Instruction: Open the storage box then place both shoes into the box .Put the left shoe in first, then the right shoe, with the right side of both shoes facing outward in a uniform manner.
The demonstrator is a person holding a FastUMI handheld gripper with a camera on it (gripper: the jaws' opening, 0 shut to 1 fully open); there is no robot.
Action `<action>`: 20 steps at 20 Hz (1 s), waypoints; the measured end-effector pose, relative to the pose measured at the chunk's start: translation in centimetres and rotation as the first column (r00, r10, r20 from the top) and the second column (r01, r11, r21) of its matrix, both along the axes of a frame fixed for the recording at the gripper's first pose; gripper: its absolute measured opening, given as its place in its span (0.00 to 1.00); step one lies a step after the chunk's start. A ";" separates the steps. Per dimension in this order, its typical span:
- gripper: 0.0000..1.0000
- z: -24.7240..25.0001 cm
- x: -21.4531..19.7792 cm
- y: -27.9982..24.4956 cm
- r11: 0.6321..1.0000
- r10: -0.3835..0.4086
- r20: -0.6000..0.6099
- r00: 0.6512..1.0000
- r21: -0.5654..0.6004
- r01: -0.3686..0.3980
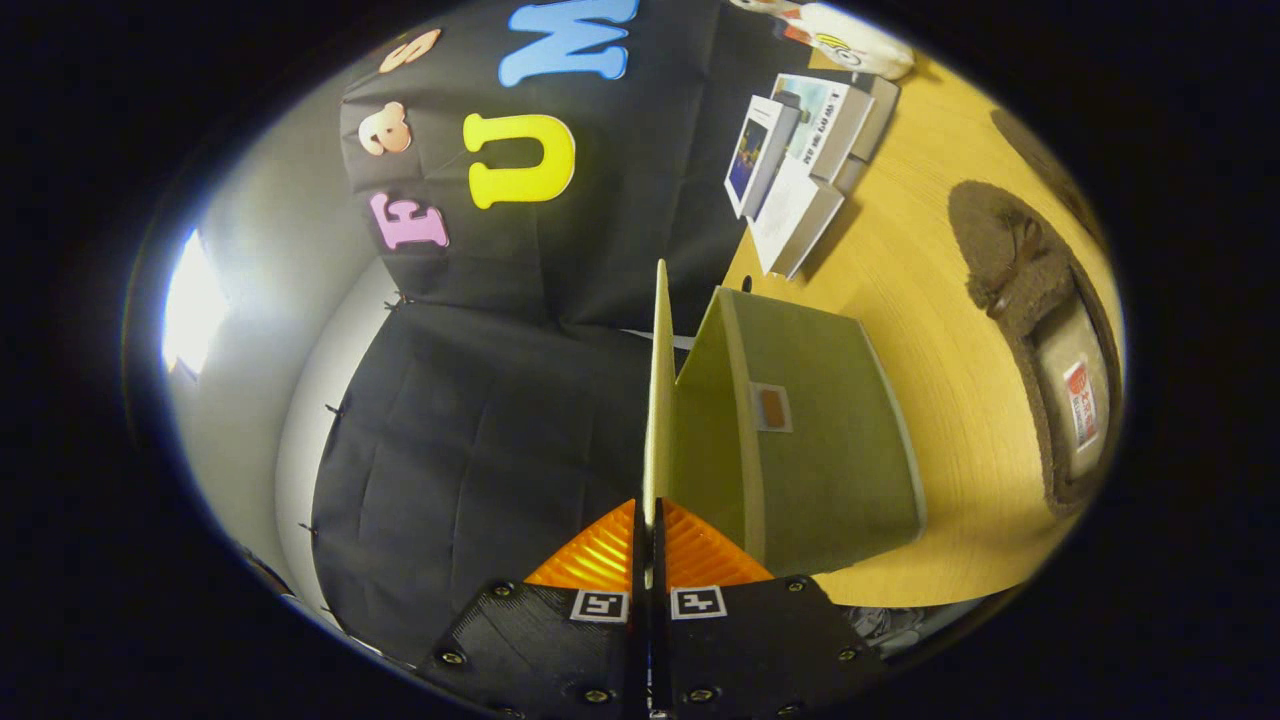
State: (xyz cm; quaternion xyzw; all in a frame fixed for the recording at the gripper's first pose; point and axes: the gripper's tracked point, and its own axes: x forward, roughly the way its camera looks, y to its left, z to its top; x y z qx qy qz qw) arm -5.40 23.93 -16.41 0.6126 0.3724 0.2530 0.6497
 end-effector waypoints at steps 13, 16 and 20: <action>0.01 8.8 2.7 7.4 0.962 0.123 0.216 0.969 -0.265 -0.063; 0.01 9.4 2.9 10.0 0.929 0.175 0.224 0.959 -0.361 -0.085; 0.01 10.0 3.0 14.0 0.877 0.261 0.246 0.934 -0.464 -0.123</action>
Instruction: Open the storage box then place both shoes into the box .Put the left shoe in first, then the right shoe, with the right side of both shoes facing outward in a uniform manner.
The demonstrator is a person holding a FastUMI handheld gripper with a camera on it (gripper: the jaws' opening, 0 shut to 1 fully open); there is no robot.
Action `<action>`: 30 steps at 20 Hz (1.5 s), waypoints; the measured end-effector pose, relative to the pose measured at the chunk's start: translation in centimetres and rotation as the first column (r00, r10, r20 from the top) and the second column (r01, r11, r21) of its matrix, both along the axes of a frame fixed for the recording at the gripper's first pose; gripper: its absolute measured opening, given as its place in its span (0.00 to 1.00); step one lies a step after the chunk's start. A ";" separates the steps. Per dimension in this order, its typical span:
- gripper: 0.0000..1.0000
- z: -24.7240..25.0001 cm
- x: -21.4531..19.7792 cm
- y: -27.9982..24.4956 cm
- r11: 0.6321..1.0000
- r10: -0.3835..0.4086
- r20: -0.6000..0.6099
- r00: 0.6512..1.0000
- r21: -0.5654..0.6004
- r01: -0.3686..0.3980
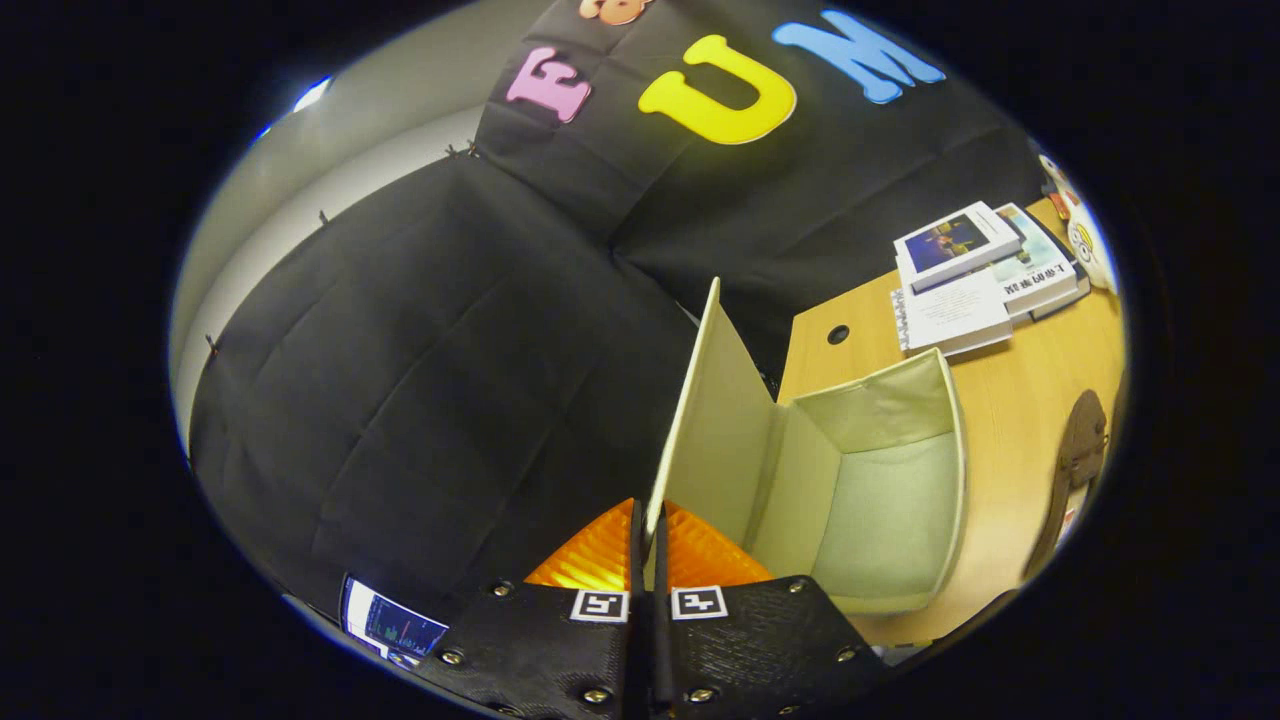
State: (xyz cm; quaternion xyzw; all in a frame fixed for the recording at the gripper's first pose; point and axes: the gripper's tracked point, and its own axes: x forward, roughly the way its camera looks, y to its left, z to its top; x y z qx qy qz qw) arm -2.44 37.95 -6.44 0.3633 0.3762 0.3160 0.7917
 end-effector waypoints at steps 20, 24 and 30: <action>0.98 0.8 1.5 4.4 0.962 0.148 0.277 0.949 -0.263 -0.074; 0.98 0.3 2.9 -0.9 0.940 0.130 0.325 0.937 -0.341 -0.012; 0.98 -2.0 4.3 -10.2 0.902 0.048 0.308 0.950 -0.422 0.092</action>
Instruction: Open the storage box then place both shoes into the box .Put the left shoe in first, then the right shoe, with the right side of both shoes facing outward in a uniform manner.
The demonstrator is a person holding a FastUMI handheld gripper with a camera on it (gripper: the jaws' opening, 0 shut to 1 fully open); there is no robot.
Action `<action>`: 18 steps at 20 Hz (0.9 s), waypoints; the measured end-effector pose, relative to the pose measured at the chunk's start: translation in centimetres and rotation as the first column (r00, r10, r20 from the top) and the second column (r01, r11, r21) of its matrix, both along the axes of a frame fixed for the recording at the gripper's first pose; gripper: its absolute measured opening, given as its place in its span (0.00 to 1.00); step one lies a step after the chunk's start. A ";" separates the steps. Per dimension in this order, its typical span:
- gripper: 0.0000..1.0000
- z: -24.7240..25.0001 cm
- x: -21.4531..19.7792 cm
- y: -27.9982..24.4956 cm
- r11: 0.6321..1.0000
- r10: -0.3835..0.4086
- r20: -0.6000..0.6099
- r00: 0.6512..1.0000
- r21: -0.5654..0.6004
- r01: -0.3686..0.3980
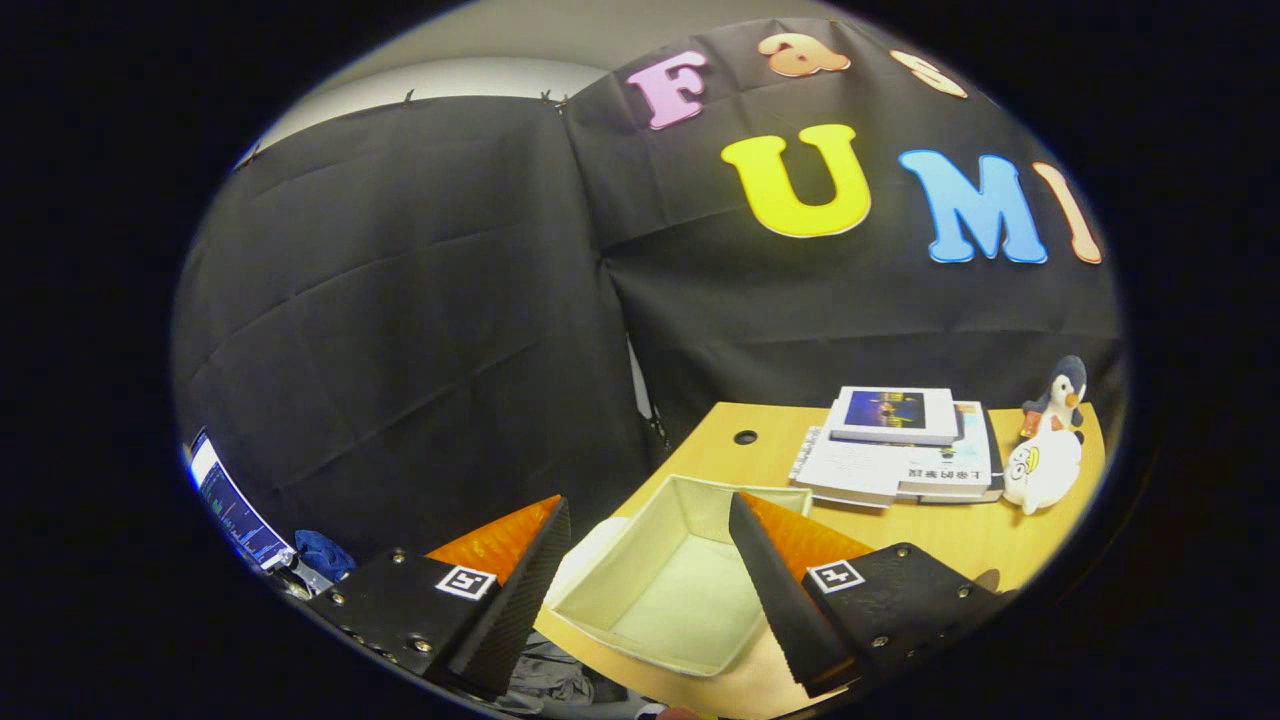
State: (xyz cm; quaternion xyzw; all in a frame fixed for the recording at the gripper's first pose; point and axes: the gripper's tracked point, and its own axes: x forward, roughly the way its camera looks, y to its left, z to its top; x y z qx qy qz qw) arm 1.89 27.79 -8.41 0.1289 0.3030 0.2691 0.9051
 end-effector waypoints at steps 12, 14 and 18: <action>0.98 -7.2 0.5 -14.3 0.972 -0.182 -0.044 0.982 -0.157 0.173; 0.98 -9.3 -0.1 -16.0 0.964 -0.198 -0.058 0.978 -0.192 0.184; 0.98 -12.8 -1.2 -18.2 0.955 -0.239 -0.108 0.965 -0.208 0.213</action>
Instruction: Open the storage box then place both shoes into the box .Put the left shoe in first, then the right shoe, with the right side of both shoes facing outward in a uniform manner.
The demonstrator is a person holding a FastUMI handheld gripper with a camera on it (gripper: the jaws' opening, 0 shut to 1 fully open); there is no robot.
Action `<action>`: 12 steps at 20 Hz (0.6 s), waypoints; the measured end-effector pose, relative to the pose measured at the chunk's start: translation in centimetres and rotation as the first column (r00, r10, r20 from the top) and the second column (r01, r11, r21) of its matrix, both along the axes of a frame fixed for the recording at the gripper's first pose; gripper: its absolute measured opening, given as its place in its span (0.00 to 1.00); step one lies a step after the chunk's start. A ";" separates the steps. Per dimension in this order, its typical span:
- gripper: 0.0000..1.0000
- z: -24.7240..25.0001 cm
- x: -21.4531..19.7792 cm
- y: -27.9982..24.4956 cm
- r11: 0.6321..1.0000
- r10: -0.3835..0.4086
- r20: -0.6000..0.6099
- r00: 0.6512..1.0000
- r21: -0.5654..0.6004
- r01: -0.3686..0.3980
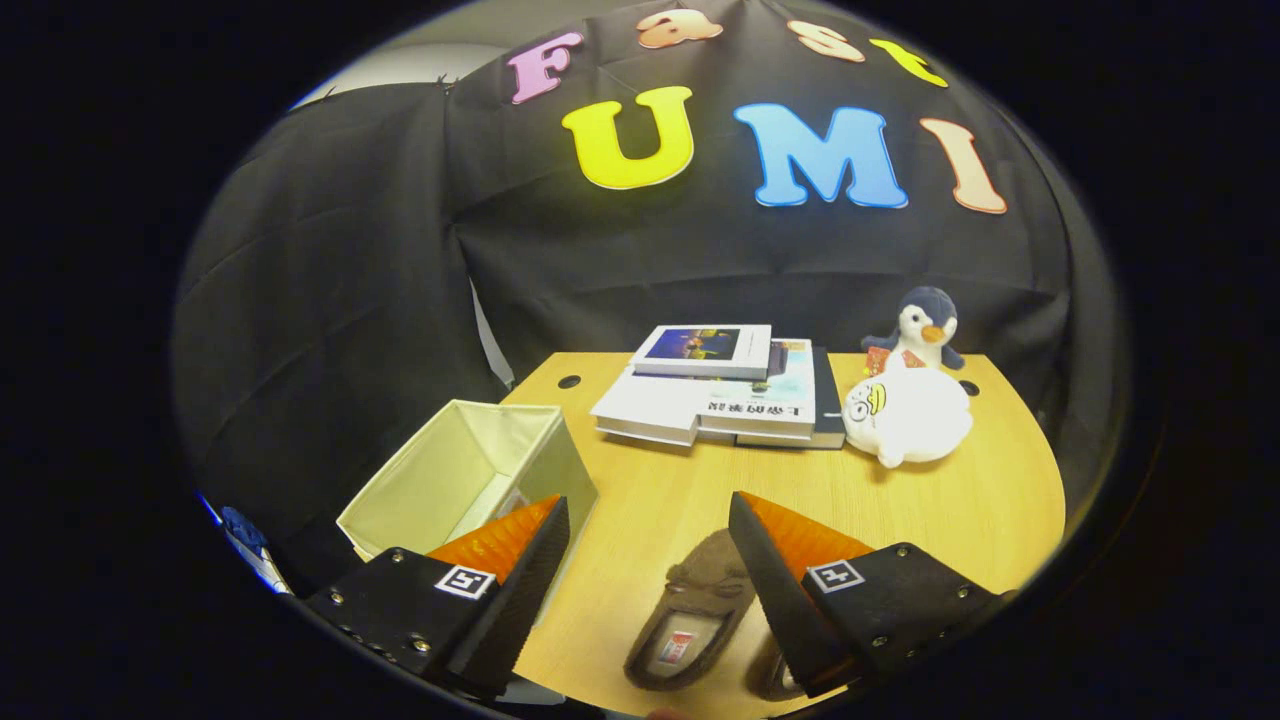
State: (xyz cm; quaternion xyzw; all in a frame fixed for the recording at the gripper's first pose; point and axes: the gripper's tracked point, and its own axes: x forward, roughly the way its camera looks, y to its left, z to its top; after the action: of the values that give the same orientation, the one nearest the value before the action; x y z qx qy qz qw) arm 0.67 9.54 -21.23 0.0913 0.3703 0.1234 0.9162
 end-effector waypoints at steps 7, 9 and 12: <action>0.98 -6.0 -1.8 -2.5 0.999 -0.031 -0.083 0.996 -0.027 0.029; 0.98 -8.4 -2.3 -2.7 0.999 -0.034 -0.119 0.992 -0.033 0.030; 0.98 -10.9 -2.9 -2.9 0.999 -0.036 -0.168 0.985 -0.043 0.029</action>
State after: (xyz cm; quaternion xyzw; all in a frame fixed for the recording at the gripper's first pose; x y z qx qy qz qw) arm -2.27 6.62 -32.15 0.0891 0.4473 0.0928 0.8851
